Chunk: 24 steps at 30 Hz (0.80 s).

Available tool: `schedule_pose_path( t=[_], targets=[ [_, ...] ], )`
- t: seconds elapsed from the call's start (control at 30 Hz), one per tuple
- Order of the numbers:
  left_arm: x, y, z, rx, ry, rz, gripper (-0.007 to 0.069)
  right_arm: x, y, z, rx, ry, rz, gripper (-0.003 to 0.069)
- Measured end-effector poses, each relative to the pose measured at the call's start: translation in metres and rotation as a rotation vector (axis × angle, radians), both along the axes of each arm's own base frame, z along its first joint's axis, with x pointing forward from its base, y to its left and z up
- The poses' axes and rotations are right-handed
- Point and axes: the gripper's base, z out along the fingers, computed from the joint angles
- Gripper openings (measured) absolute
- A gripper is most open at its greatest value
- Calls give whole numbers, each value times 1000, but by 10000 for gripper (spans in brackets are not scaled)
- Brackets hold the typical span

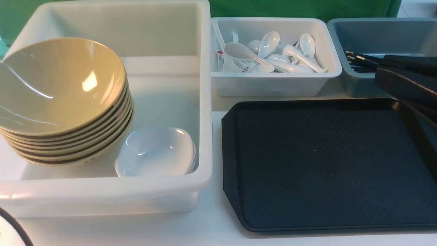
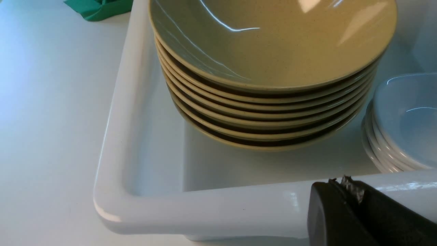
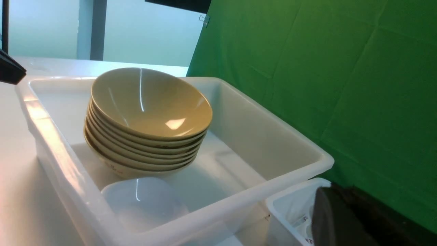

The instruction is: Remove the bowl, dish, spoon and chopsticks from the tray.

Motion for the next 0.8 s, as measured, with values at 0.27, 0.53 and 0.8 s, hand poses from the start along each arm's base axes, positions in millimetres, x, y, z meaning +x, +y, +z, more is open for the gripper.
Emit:
schedule_pose_path(
  t=[0.27, 0.53, 0.8],
  targets=[
    [0, 0, 0, -1, -1, 0, -13, 0, 0, -1, 10, -10, -2, 46],
    [0, 0, 0, -1, -1, 0, -13, 2, -20, -58, 189, -68, -127, 46],
    [0, 0, 0, -1, -1, 0, -13, -23, -79, -154, 403, 72, -497, 46]
  ],
)
